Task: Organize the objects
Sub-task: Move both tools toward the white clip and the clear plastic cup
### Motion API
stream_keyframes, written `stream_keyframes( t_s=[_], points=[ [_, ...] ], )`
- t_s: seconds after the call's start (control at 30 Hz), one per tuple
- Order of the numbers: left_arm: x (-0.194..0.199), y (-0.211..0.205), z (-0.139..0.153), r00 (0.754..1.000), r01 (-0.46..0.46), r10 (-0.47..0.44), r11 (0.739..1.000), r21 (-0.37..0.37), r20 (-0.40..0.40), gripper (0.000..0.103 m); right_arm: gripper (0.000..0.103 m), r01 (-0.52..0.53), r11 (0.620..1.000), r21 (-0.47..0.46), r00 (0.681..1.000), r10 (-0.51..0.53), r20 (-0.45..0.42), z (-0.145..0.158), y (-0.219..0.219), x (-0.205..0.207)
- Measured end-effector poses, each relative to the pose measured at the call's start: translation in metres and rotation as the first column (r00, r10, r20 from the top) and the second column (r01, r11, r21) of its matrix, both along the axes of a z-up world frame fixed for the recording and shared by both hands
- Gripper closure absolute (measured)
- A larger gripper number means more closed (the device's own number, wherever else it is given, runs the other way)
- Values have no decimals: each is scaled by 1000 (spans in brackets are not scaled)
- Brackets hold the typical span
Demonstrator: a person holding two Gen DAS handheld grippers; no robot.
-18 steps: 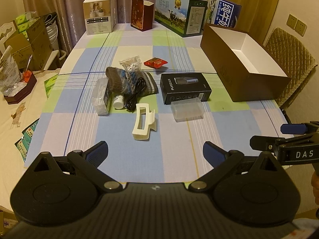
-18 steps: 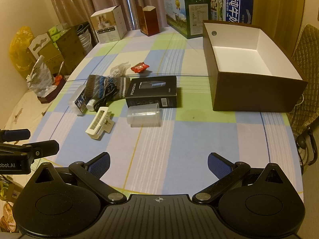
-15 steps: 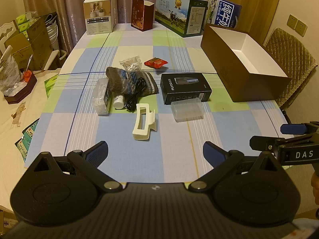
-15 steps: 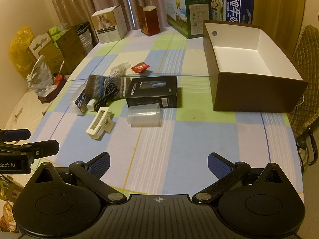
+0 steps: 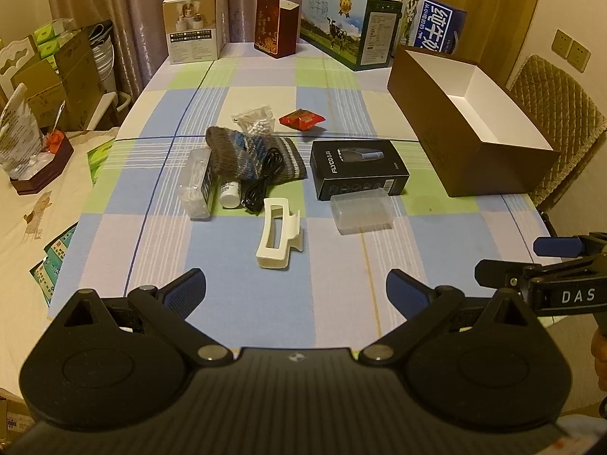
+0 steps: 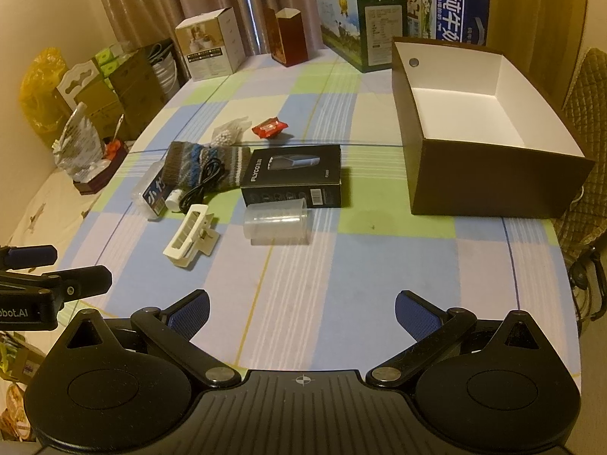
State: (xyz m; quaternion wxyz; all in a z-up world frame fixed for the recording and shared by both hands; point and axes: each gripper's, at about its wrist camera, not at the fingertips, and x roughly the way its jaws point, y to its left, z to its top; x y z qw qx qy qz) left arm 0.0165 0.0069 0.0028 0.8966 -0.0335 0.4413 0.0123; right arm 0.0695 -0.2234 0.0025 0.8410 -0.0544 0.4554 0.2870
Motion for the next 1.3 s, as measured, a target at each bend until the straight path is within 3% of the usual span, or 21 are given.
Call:
stream_keyframes(
  t_s=[0.7,1.3],
  points=[
    [33,11,-14,999,-34,35,999,23,-37,3,2,-35,999,-3,999,35,-5,-17,21,32],
    [76,22,-56,994,-63,67,997,43,-88,3,2,-84,996,9,996,84,-36,-55,52,68]
  ],
)
